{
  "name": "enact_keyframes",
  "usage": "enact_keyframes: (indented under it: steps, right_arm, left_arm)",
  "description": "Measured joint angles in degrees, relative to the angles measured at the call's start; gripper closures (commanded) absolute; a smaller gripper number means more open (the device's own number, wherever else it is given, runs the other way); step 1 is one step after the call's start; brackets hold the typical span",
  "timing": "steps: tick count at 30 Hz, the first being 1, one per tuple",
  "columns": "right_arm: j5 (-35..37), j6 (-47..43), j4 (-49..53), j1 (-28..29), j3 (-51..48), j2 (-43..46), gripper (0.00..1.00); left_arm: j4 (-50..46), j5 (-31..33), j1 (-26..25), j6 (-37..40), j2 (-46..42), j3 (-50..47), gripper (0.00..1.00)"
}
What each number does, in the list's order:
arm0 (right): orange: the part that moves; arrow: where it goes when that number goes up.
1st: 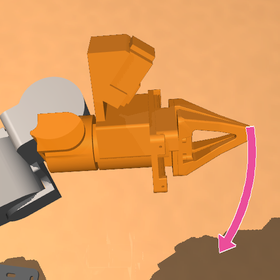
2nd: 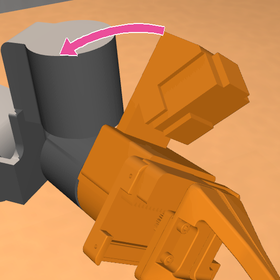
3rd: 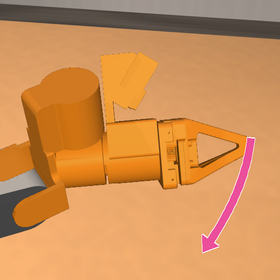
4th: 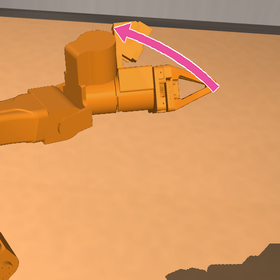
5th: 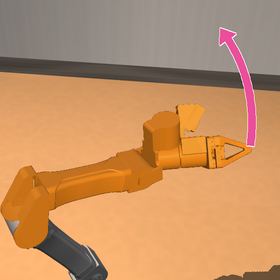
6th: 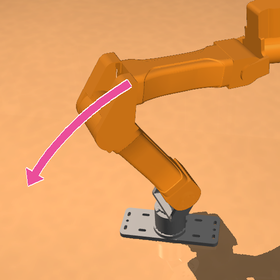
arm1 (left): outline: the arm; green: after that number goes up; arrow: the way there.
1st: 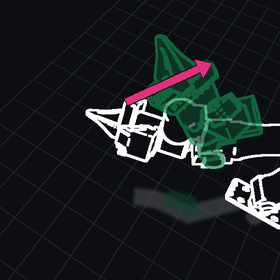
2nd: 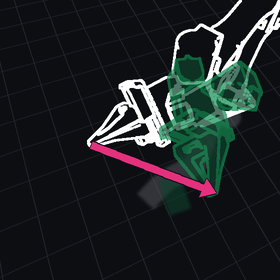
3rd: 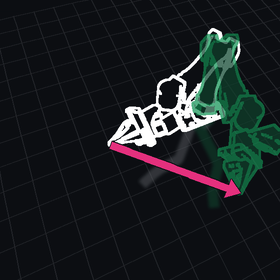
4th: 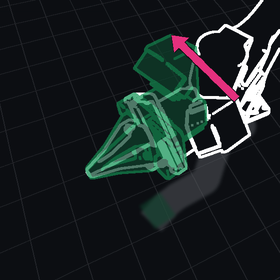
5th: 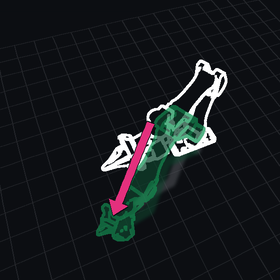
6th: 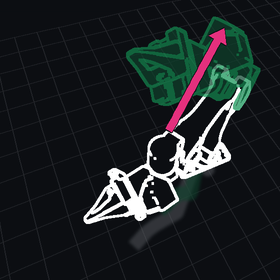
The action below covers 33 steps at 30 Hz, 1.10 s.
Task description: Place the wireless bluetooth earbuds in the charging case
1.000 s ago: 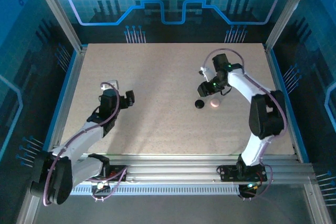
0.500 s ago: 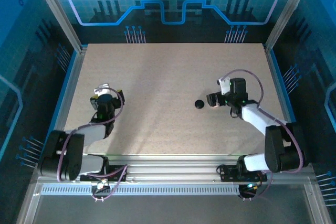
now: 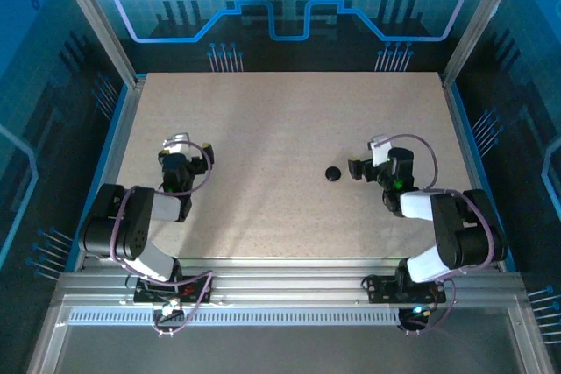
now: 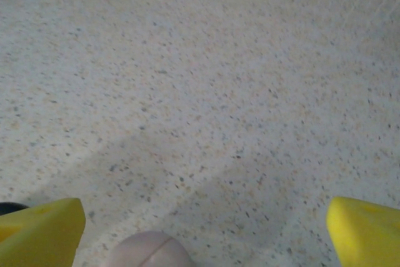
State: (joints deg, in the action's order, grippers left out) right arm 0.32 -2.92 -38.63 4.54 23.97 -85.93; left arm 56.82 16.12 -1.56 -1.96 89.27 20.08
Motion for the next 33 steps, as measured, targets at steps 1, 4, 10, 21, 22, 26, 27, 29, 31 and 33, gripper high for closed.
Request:
enact_keyframes:
  steps: [1,4,10,21,22,26,27,29,31,33]
  right_arm:
    - [-0.3,0.4,-0.2,-0.7,0.0,-0.1,0.00]
    - [-0.5,1.0,-1.1,-2.0,0.0,-0.1,0.00]
    - [-0.8,1.5,-2.2,-2.0,0.0,-0.1,0.00]
    - [-0.8,1.5,-2.6,-2.0,0.0,-0.1,0.00]
    - [-0.8,1.5,-2.6,-2.0,0.0,-0.1,0.00]
    - [-0.8,1.5,-2.6,-2.0,0.0,-0.1,0.00]
    - [-0.8,1.5,-2.6,-2.0,0.0,-0.1,0.00]
    - [-0.8,1.5,-2.6,-2.0,0.0,-0.1,0.00]
    - [-0.8,1.5,-2.6,-2.0,0.0,-0.1,0.00]
    - [-0.8,1.5,-2.6,-2.0,0.0,-0.1,0.00]
  left_arm:
    - [-0.1,-0.2,0.0,0.0,0.0,0.0,0.01]
    - [-0.9,-0.6,0.0,0.0,0.0,0.0,0.01]
    - [-1.3,-1.0,0.0,0.0,0.0,0.0,0.01]
    - [-2.2,-2.2,0.0,0.1,0.0,0.1,0.01]
    - [-2.6,-2.7,0.0,0.2,0.0,0.1,0.01]
    - [-3.2,-4.5,0.0,0.6,0.0,0.2,0.01]
    - [-3.3,-4.7,0.0,0.6,0.0,0.2,0.01]
    - [-3.8,-5.2,0.0,0.7,0.0,0.3,0.01]
    - [-3.9,-5.5,0.0,0.7,0.0,0.5,0.01]
    - [-4.0,-5.5,0.0,0.7,0.0,0.5,0.01]
